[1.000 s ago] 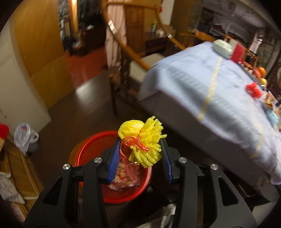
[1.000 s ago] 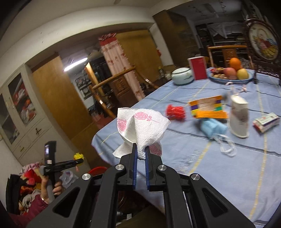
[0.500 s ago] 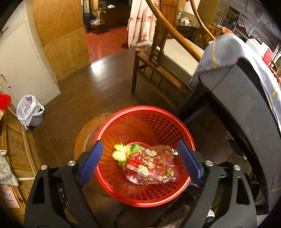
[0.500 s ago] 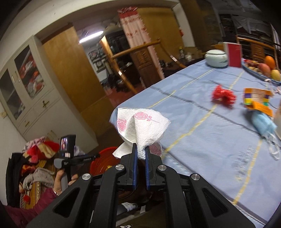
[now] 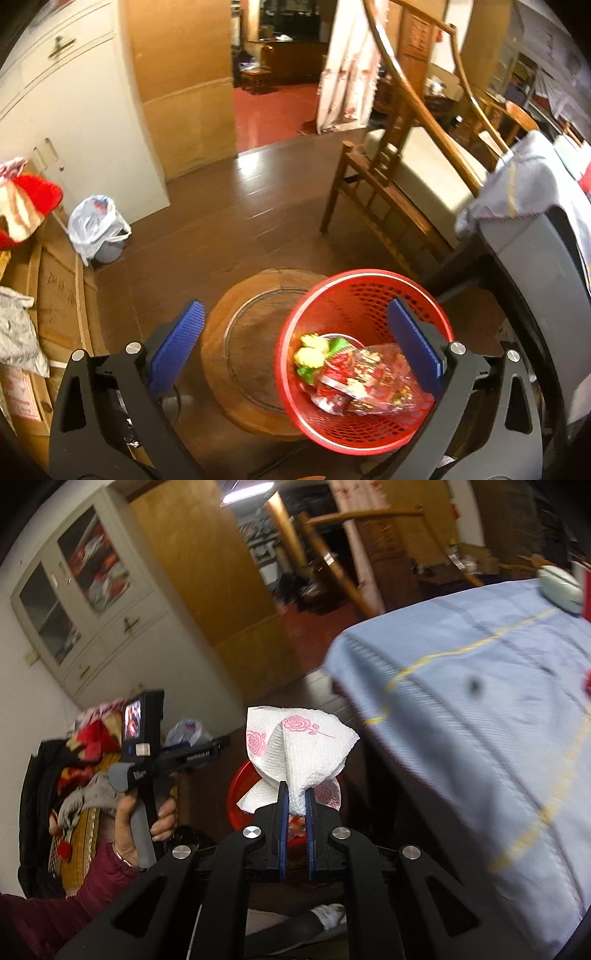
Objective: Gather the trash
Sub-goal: 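Carry the yellow bow to the wastebasket and release it while the right tool carries the tissue, then lower the white tissue into the wastebasket and open the right tool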
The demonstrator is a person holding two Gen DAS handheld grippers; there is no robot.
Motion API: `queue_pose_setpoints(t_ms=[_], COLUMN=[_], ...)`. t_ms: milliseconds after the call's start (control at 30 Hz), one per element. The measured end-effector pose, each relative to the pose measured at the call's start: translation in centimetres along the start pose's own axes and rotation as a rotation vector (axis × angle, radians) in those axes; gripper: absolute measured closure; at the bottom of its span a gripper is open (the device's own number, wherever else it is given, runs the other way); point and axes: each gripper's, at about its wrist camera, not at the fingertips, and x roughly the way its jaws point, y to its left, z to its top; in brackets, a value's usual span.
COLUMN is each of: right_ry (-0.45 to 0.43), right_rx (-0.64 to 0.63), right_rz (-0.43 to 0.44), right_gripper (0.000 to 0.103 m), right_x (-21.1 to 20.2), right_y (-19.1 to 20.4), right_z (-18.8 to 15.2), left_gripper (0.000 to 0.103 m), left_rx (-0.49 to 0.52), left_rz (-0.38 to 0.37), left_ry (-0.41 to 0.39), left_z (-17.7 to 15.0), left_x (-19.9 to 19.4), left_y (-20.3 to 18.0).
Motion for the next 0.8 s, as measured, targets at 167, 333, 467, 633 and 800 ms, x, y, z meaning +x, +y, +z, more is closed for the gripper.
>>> queue_pose_setpoints(t_ms=[167, 333, 467, 633, 800], right_ry=[0.098, 0.163, 0.134, 0.084, 0.043], right_rx=[-0.032, -0.034, -0.05, -0.057, -0.035], right_rz=[0.041, 0.045, 0.039, 0.001, -0.008], right_gripper=[0.091, 0.069, 0.068, 0.068, 0.068], right_x=[5.6, 11.1, 10.9, 8.3, 6.0], right_y=[1.7, 2.8, 3.4, 2.6, 1.8], right_z=[1.0, 2.7, 3.2, 3.1, 2.7], left_gripper=[0.007, 0.007, 0.007, 0.007, 0.007], left_rx=[-0.028, -0.052, -0.061, -0.044, -0.012], left_rz=[0.05, 0.053, 0.056, 0.064, 0.042], left_ry=[-0.009, 0.012, 0.007, 0.0, -0.01], left_z=[-0.3, -0.6, -0.5, -0.6, -0.4], left_x=[0.7, 1.5, 1.4, 1.2, 0.4], left_y=[1.9, 3.0, 3.4, 2.8, 0.9])
